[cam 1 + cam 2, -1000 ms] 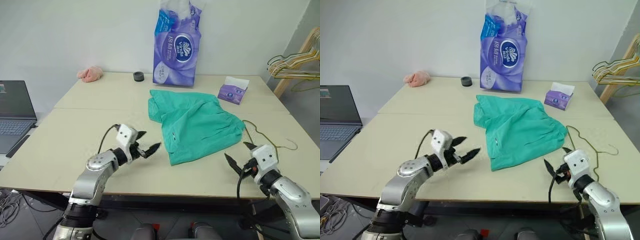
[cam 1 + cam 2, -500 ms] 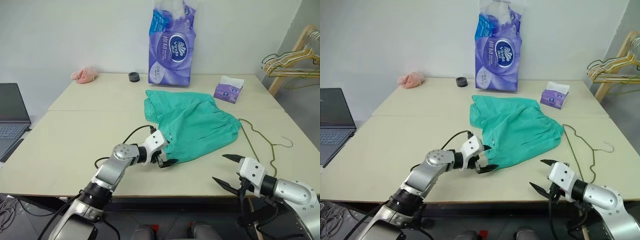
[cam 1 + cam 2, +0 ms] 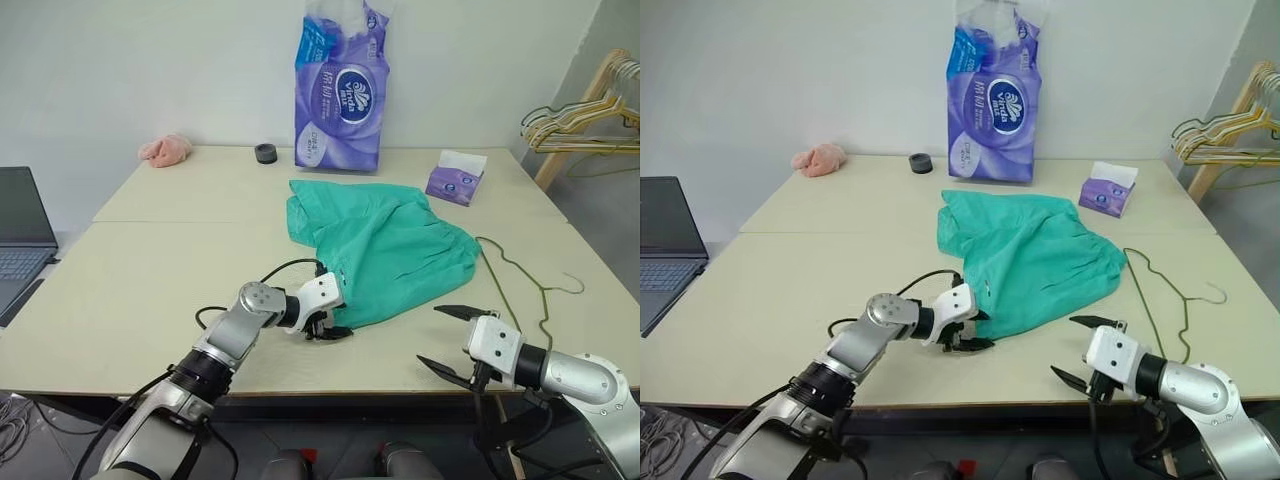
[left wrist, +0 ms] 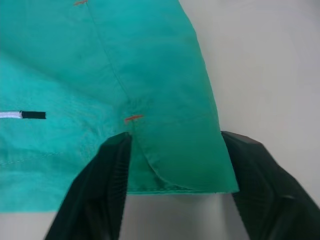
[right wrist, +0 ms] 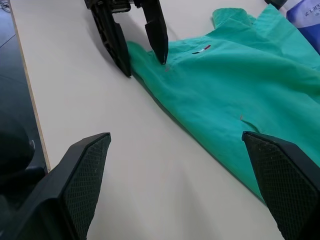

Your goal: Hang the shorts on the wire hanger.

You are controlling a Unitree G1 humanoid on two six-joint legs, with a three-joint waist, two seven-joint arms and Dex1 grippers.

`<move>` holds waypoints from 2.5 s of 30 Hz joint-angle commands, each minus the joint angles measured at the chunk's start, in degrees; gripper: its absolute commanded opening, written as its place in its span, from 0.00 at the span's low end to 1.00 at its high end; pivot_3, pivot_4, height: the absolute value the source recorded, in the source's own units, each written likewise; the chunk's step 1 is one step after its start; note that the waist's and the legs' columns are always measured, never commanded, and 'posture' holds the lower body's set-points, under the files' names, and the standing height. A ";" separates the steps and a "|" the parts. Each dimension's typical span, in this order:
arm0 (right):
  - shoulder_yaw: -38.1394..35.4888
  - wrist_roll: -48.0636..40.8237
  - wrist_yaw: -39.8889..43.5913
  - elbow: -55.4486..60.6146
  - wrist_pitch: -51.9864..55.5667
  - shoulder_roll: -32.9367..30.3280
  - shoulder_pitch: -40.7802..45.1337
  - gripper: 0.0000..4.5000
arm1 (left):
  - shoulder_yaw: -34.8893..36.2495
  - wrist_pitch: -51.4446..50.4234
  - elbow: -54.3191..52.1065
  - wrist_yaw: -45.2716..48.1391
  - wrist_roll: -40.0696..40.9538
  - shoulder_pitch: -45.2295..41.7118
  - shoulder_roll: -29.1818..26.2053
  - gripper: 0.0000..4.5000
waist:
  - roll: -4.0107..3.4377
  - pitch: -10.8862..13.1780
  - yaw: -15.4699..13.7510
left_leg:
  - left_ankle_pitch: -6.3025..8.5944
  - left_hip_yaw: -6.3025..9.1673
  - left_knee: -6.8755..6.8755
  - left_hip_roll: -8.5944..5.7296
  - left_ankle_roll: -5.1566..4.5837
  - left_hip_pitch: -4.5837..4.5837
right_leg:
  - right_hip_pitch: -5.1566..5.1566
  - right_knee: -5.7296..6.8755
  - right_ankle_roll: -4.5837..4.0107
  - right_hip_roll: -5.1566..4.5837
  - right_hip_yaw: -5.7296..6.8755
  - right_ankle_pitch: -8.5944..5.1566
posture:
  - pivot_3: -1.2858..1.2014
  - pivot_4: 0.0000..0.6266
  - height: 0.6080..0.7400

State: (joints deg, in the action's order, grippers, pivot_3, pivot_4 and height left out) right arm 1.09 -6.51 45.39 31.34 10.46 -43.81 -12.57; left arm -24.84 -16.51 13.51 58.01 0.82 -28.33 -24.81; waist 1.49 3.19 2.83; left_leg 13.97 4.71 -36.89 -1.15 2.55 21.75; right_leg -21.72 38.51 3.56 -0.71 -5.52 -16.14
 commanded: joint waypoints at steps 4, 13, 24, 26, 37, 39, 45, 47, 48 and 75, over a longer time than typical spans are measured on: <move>-1.22 7.03 -3.73 -3.84 -2.55 -1.36 3.27 1.00 | 3.18 1.60 -1.65 0.81 1.85 -1.11 0.55 0.18 | 0.02 0.01 0.35 | 0.00 0.00 -0.01 0.00 0.00 -0.01 | 0.00 0.01 0.00 0.00 0.00 0.00 | 0.47 0.04 1.00; -1.50 17.54 -10.74 -23.77 -7.62 -4.11 16.26 1.00 | 14.47 -4.24 -4.98 8.55 11.93 -3.83 -8.56 0.01 | -0.02 0.11 1.00 | 0.01 -0.02 0.02 0.02 -0.02 -0.01 | -0.05 0.06 -0.02 0.02 -0.01 0.00 | 0.48 0.05 1.00; 11.18 31.57 -14.49 -47.39 -29.21 -4.60 31.89 1.00 | 17.08 -6.25 -7.14 12.55 14.22 -1.12 -15.57 0.01 | -0.06 0.21 2.07 | 0.06 0.00 0.01 0.01 -0.09 -0.01 | -0.03 0.06 -0.15 -0.02 0.00 0.06 | 0.49 0.05 1.00; 13.85 34.31 -15.86 -51.88 -32.20 -3.74 34.84 1.00 | 17.19 -6.49 -7.27 12.41 14.45 -1.11 -15.53 0.01 | -0.07 0.23 2.28 | 0.06 -0.01 0.01 0.01 -0.09 -0.03 | -0.02 0.07 -0.17 -0.03 -0.01 0.07 | 0.49 0.05 1.00; 21.97 44.85 -28.73 -73.84 -41.39 3.01 51.21 1.00 | 18.19 -6.93 -6.21 13.10 15.32 -1.85 -16.92 0.01 | -0.07 0.25 2.78 | 0.06 0.04 0.01 -0.02 -0.09 -0.04 | -0.06 0.20 -0.33 -0.07 -0.01 0.14 | 0.49 0.04 1.00; 23.38 46.38 -30.28 -77.07 -42.03 3.81 53.05 1.00 | 18.13 -6.64 -5.72 13.15 15.14 -1.90 -17.04 0.01 | -0.07 0.24 2.83 | 0.06 0.06 0.00 -0.04 -0.09 -0.04 | -0.06 0.22 -0.33 -0.10 0.00 0.14 | 0.49 0.04 1.00; 25.56 47.98 -32.22 -84.18 -43.23 5.47 56.74 0.71 | 17.55 -5.39 -4.12 13.50 14.12 -1.88 -17.55 0.00 | -0.07 0.24 3.40 | 0.05 0.09 0.00 -0.06 -0.09 -0.07 | -0.05 0.26 -0.34 -0.12 0.02 0.14 | 0.49 0.04 1.00; 25.51 47.63 -31.80 -84.86 -44.04 5.46 56.90 0.55 | 17.56 -5.09 -3.67 13.59 13.84 -1.55 -17.78 0.00 | -0.07 0.24 3.53 | 0.06 0.11 0.01 -0.06 -0.09 -0.06 | -0.05 0.27 -0.35 -0.12 0.01 0.14 | 0.49 0.04 1.00; 25.52 47.46 -31.62 -85.03 -44.40 5.39 56.91 0.47 | 17.55 -4.97 -3.51 13.67 13.73 -1.38 -17.90 0.00 | -0.07 0.24 3.59 | 0.05 0.11 0.01 -0.06 -0.09 -0.06 | -0.05 0.27 -0.35 -0.13 0.01 0.14 | 0.49 0.04 1.00; 17.33 13.15 24.06 -12.97 -9.49 -15.67 24.11 0.01 | 9.96 -1.45 -12.46 34.49 18.57 21.27 -41.30 0.00 | -0.57 0.81 2.38 | 0.18 0.27 -0.06 0.36 -0.23 -0.08 | -0.01 0.41 -0.17 -0.16 0.27 -0.34 | 0.49 0.07 1.00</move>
State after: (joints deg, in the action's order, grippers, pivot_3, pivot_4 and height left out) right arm 21.23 7.97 67.56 15.46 -1.91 -57.91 11.76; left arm -14.46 -18.31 2.57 91.97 18.23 -7.48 -64.07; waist 0.92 3.99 5.21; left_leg 14.15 4.91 -36.95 -0.78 2.32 21.66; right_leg -21.74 38.92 3.38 -0.86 -5.26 -16.49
